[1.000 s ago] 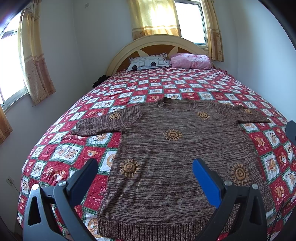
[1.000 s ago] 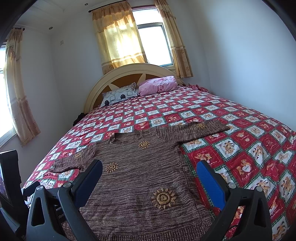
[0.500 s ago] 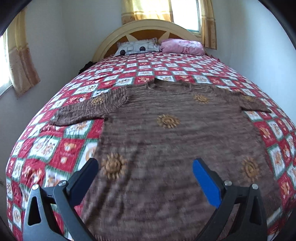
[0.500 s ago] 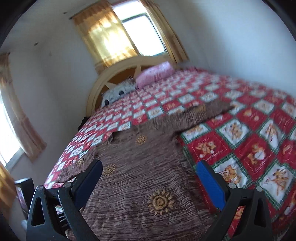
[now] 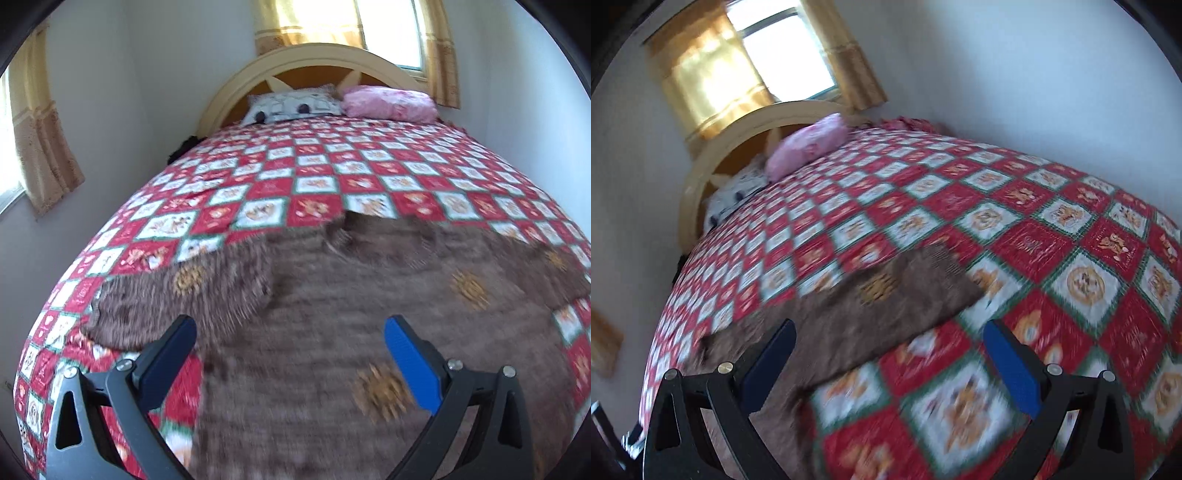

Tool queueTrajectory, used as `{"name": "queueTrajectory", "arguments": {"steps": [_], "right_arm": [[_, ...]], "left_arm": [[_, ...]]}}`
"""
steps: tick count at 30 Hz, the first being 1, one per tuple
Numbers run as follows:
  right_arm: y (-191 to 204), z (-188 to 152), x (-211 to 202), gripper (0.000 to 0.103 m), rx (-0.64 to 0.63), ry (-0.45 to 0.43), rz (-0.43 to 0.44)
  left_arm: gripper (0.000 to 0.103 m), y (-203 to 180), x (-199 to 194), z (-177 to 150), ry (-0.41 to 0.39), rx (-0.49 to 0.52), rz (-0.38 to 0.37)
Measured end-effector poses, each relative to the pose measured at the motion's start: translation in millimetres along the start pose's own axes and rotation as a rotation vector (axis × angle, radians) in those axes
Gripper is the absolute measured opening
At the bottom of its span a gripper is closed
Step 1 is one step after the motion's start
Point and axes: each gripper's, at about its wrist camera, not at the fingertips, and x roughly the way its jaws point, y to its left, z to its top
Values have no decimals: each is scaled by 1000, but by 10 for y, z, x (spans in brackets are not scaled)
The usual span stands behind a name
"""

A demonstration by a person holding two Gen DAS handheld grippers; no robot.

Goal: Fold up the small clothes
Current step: 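Grasp the sweater sleeve with the right gripper and fold it across the body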

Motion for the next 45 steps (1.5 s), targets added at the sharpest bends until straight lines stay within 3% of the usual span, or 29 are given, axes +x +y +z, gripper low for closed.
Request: {"name": "queueTrajectory", "arguments": {"steps": [4, 5, 12, 16, 18, 20, 21, 26, 32, 37, 45], "right_arm": [[-336, 216, 574, 75, 11, 28, -131], [-415, 237, 752, 72, 16, 59, -158], [-448, 236, 1358, 71, 15, 149, -166], [-293, 184, 1496, 71, -70, 165, -235], [-283, 182, 1547, 63, -88, 181, -254], [-280, 191, 1579, 43, -113, 194, -278], [-283, 198, 1583, 38, -126, 195, -279], [-293, 252, 1567, 7, -128, 216, -242], [-26, 407, 1311, 6, -138, 172, -202], [575, 447, 992, 6, -207, 136, -115], [2052, -92, 681, 6, -327, 155, 188]], "left_arm": [[103, 161, 319, 9, 20, -52, 69], [103, 216, 385, -13, 29, -74, 75], [103, 447, 683, -218, 78, -226, 52], [103, 467, 826, -264, 145, -252, 24], [103, 463, 879, -293, 172, -257, 12], [103, 453, 925, -315, 204, -252, 15], [103, 445, 940, -316, 212, -248, 24], [103, 412, 935, -314, 214, -232, 36], [103, 444, 947, -306, 208, -244, 24], [103, 447, 946, -307, 207, -247, 21], [103, 468, 936, -307, 200, -261, 7]]}}
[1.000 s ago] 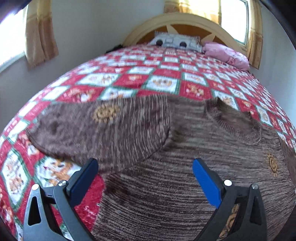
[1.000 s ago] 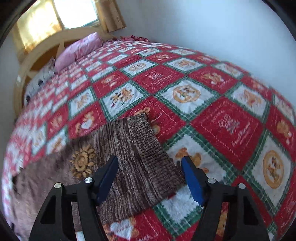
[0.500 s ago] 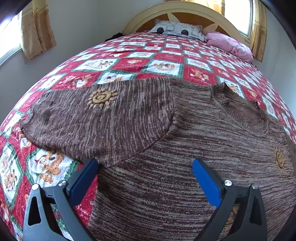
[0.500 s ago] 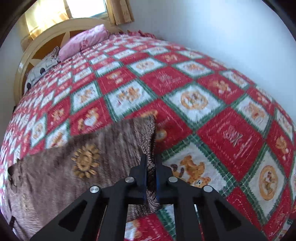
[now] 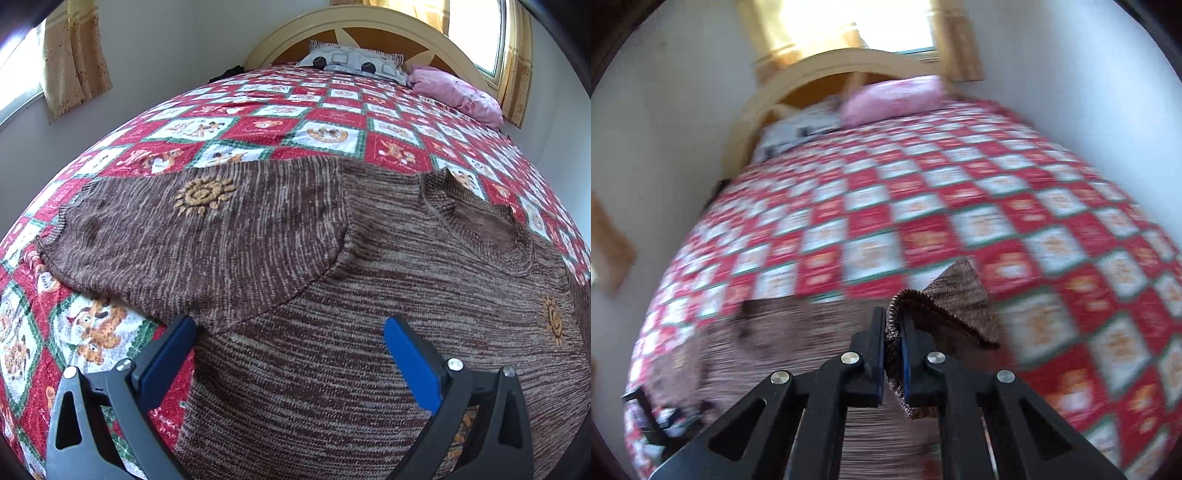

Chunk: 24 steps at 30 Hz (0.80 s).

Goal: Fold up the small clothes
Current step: 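Grasp the sweater sleeve with the right gripper and fold it across the body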

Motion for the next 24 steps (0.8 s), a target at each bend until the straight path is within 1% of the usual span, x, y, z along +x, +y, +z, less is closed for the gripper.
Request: {"name": "queueTrajectory", "arguments": {"steps": [2, 4, 6, 8, 10, 14, 22, 24], "right_arm": [[442, -130, 159, 6, -45, 15, 60], [796, -292, 367, 6, -88, 35, 81], [1047, -462, 588, 6, -99, 70, 98], [1256, -677, 846, 6, -135, 99, 79], [1383, -826, 999, 6, -169, 107, 55], [1420, -997, 1192, 6, -202, 128, 29], [1617, -1122, 1222, 6, -299, 115, 30], [1672, -1165, 1265, 6, -313, 127, 37]], "left_arm": [[103, 6, -6, -6, -1, -2, -3], [103, 14, -14, -12, -4, -6, -9], [103, 18, -17, -10, -6, -12, -16], [103, 20, -17, -11, -6, -14, -19], [103, 18, -16, -11, -6, -13, -18], [103, 20, -16, -12, -6, -13, -17], [103, 11, -8, -8, -6, -9, -12], [103, 12, -6, -8, -5, -9, -12]]}}
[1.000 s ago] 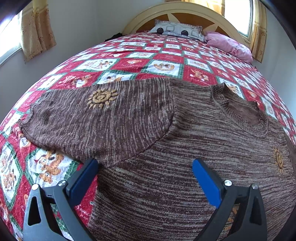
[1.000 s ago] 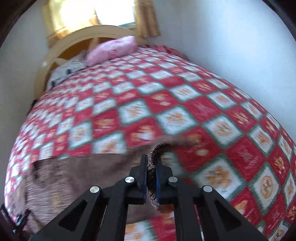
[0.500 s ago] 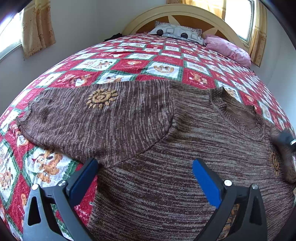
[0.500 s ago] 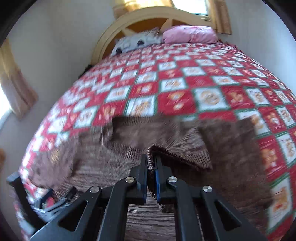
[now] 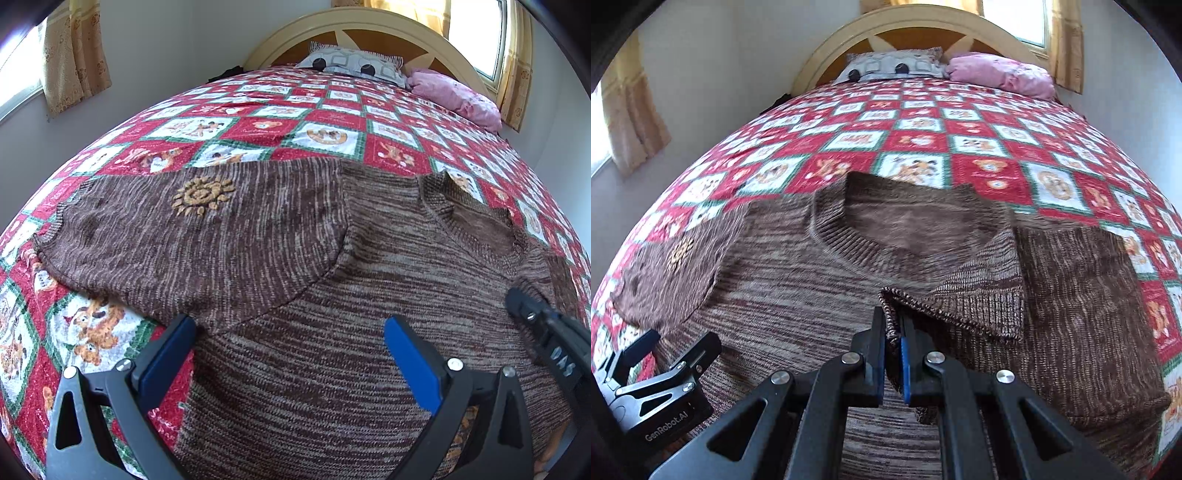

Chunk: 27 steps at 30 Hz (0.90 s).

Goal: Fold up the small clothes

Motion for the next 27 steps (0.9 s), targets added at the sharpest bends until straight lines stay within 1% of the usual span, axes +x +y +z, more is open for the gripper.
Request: {"name": "queueTrajectory", "arguments": {"steps": [3, 4, 5, 6, 7, 8, 9, 10, 11, 12, 13, 14, 15, 16, 17, 19, 21, 22, 24, 25, 27], "right_arm": [[30, -28, 60, 10, -8, 7, 4], [33, -25, 58, 17, -10, 8, 3], [38, -22, 52, 39, -11, 13, 31], [34, -18, 39, 49, -7, 23, 82], [3, -15, -10, 56, 18, 33, 161], [-50, -19, -96, 55, 57, 18, 225], [-132, -31, -205, 55, 103, -20, 276], [-217, -47, -307, 55, 146, -63, 298], [-379, -87, -446, 55, 212, -123, 289], [-492, -116, -502, 55, 253, -142, 258], [-582, -145, -515, 49, 283, -138, 224], [-678, -197, -490, 38, 308, -115, 195], [-704, -240, -447, 33, 307, -92, 196], [-684, -308, -367, 31, 285, -53, 192], [-633, -372, -297, 31, 255, -19, 178], [-507, -414, -305, 31, 192, -35, 147], [-438, -383, -335, 31, 174, -32, 179], [-459, -369, -365, 31, 181, -48, 203], [-596, -329, -428, 31, 246, -95, 198], [-725, -305, -453, 31, 317, -118, 197], [-926, -270, -437, 31, 416, -131, 210]], "left_arm": [[103, -2, 5, 1, 1, 2, 2], [103, -8, 11, 2, 2, 4, 4], [103, -11, 16, 3, 3, 5, 7], [103, -10, 19, 3, 3, 6, 7], [103, -4, 21, 5, 3, 6, 6], [103, -5, 21, 5, 3, 5, 5], [103, -6, 25, 5, 3, 4, 4], [103, -7, 31, 7, 4, 5, 4], [103, -11, 36, 9, 4, 6, 6], [103, -11, 42, 11, 5, 9, 8], [103, -9, 45, 12, 6, 10, 9], [103, -12, 49, 14, 6, 11, 10], [103, -5, 47, 11, 6, 11, 9], [103, -6, 47, 12, 6, 11, 9], [103, -7, 47, 11, 6, 11, 9], [103, -6, 47, 9, 6, 13, 12], [103, -7, 55, 10, 7, 15, 15], [103, -4, 56, 9, 7, 15, 14], [103, -11, 56, 8, 7, 14, 14], [103, -16, 58, 8, 8, 15, 15], [103, -10, 58, 8, 8, 18, 18]]}}
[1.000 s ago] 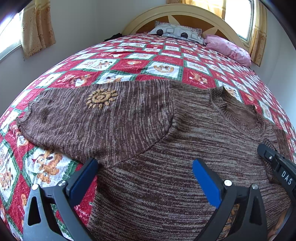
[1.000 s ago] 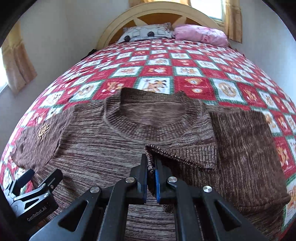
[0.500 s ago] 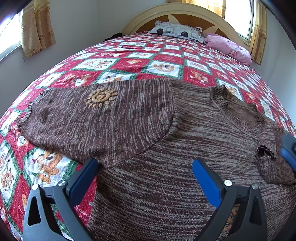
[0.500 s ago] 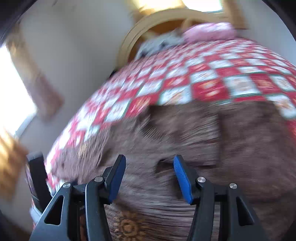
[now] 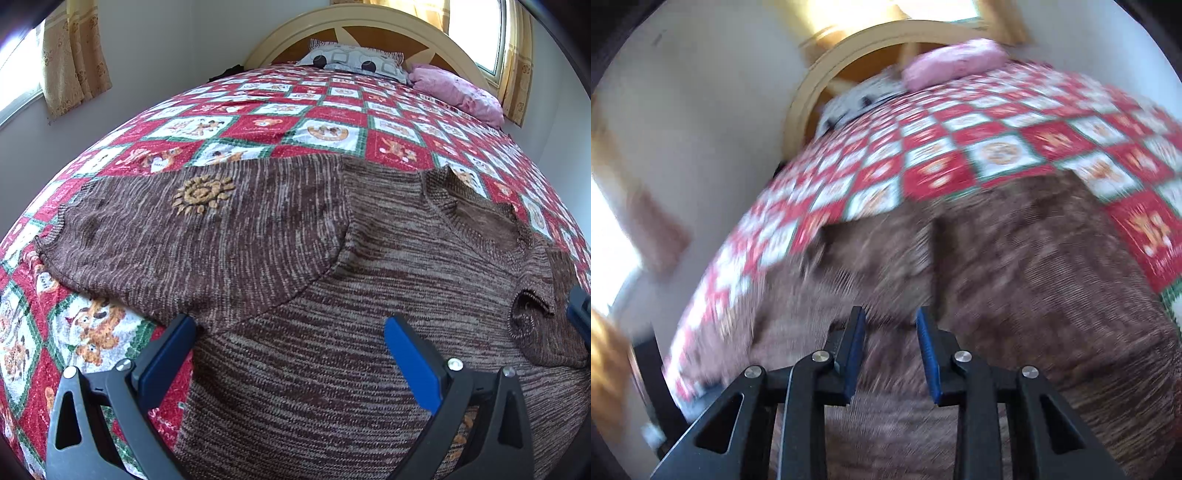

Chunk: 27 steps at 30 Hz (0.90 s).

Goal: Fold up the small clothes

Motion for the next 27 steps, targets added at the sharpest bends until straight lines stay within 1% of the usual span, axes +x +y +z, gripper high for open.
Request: {"name": "queueTrajectory", "arguments": {"steps": [1, 3, 4, 6, 8, 9, 10, 11, 12, 13, 14, 16, 17, 20, 21, 22, 23, 24, 25, 27], "right_arm": [[-42, 40, 18, 31, 24, 2, -14], [-70, 126, 135, 31, 30, 28, -86], [-68, 167, 231, 31, 33, 52, -87], [-28, 219, 478, 31, 63, 131, -25], [90, 327, 707, 32, 93, 191, 74], [131, 361, 785, 32, 124, 217, 160], [128, 400, 846, 32, 176, 236, 270], [77, 445, 865, 32, 273, 223, 408], [45, 463, 836, 32, 316, 197, 453], [28, 465, 785, 32, 323, 172, 460], [57, 447, 723, 32, 267, 169, 406], [135, 369, 655, 32, 143, 197, 271], [182, 261, 581, 32, 69, 204, 198], [287, -29, 478, 32, -51, 211, 135], [337, -151, 508, 32, -98, 225, 103], [382, -254, 517, 32, -140, 218, 79], [468, -318, 466, 37, -208, 178, 32], [535, -333, 464, 43, -244, 175, 7], [598, -354, 485, 50, -277, 179, -7], [729, -427, 513, 52, -360, 176, -62]], "left_arm": [[103, 1, 0, 0, 0, 1, 1], [103, 1, 0, -1, 0, 2, 2], [103, 3, 0, -1, 0, 2, 2], [103, 2, -1, -2, 0, 1, 1], [103, 4, -1, -2, 0, 2, 2], [103, 5, -1, -2, 0, 1, 1], [103, 4, -2, -2, 0, 0, 0], [103, 2, -2, -2, 0, 0, 0], [103, 2, -1, -1, 0, 0, 0], [103, 2, -1, 0, 0, 1, 0], [103, 3, 0, 0, 0, 1, 0], [103, 4, -1, -2, 0, 1, 1], [103, 4, -1, -1, 0, 1, 0], [103, 1, 1, 0, 0, 1, 1], [103, 2, 2, -1, 1, 2, 1], [103, 2, 4, 0, 1, 2, 2], [103, 4, 5, 1, 1, 2, 2], [103, 7, 7, 2, 3, 2, 2], [103, 6, 8, 3, 3, 2, 3], [103, 19, -5, 2, 1, -3, -2]]}}
